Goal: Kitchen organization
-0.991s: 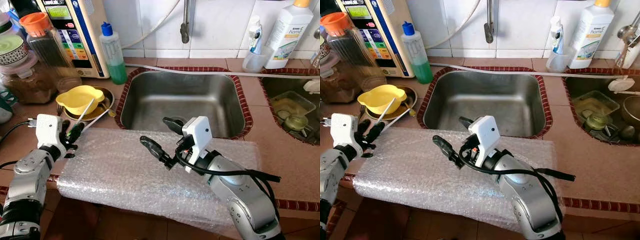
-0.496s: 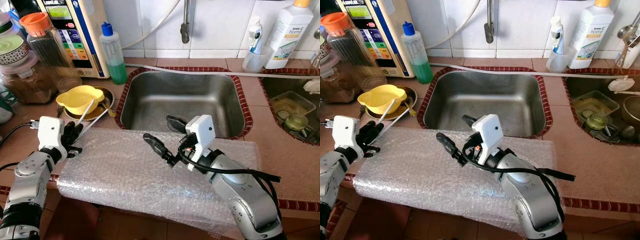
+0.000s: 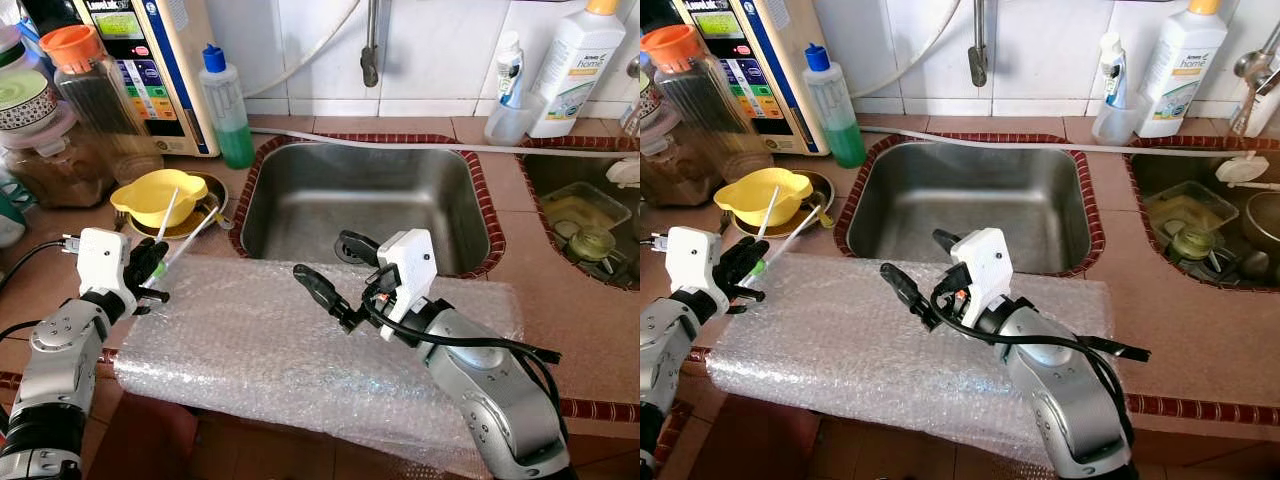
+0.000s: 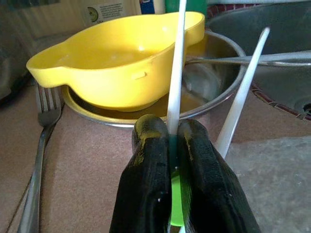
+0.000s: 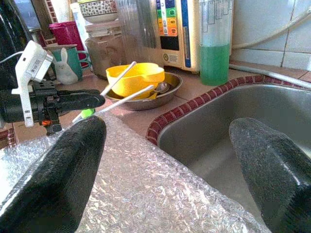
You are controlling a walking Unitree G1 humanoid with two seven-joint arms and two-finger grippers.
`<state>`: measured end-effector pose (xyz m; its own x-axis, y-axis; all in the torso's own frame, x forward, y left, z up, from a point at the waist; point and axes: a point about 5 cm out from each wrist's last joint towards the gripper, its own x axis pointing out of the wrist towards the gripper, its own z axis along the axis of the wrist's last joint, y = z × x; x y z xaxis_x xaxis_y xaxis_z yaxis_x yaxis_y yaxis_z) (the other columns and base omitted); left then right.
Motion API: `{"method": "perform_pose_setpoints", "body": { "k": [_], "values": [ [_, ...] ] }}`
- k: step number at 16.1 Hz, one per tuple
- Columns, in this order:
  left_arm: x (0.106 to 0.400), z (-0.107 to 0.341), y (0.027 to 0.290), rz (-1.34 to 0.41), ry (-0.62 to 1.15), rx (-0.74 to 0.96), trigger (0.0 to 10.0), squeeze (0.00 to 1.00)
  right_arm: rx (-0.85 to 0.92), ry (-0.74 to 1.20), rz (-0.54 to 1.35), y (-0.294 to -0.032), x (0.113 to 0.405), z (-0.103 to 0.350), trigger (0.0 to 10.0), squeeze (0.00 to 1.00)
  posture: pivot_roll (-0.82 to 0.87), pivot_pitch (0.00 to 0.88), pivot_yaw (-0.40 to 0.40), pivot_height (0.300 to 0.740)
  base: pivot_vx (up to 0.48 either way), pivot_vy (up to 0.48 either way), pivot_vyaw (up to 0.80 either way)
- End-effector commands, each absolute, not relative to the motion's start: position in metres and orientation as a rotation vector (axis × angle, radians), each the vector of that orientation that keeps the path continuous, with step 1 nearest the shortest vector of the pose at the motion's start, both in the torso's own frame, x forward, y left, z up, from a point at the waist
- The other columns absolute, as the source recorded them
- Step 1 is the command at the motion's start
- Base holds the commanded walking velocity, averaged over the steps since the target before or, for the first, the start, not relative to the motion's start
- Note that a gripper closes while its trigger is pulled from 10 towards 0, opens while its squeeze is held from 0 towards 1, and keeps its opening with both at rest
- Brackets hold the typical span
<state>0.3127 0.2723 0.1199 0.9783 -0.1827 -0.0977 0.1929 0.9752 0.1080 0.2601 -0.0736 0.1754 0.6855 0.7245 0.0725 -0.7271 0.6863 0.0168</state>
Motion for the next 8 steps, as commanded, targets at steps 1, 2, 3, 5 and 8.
{"method": "perform_pose_setpoints", "body": {
  "k": [1,2,3,5,8],
  "values": [
    [0.311,0.125,0.272,-0.191,0.056,0.118,0.0,0.00,0.037,-0.080,0.825,-0.072,0.260,0.179,10.0,0.00,-0.24,0.108,0.086,0.740,0.000,0.000,0.00],
    [0.310,0.129,0.273,-0.185,0.031,0.120,0.0,0.00,0.036,-0.082,0.831,-0.071,0.260,0.180,10.0,0.00,-0.24,0.106,0.084,0.740,0.000,0.000,0.00],
    [0.309,0.130,0.274,-0.182,0.024,0.129,0.0,0.00,0.037,-0.083,0.833,-0.070,0.261,0.180,10.0,0.00,-0.23,0.105,0.084,0.740,0.000,0.000,0.00],
    [0.307,0.133,0.275,-0.177,0.004,0.132,0.0,0.00,0.038,-0.084,0.837,-0.069,0.262,0.180,10.0,0.00,-0.23,0.102,0.083,0.740,0.000,0.000,0.00],
    [0.297,0.151,0.277,-0.169,-0.111,0.136,0.0,0.00,0.043,-0.087,0.844,-0.067,0.262,0.180,10.0,0.00,-0.21,0.100,0.086,0.740,0.000,0.000,0.00]
  ]
}}
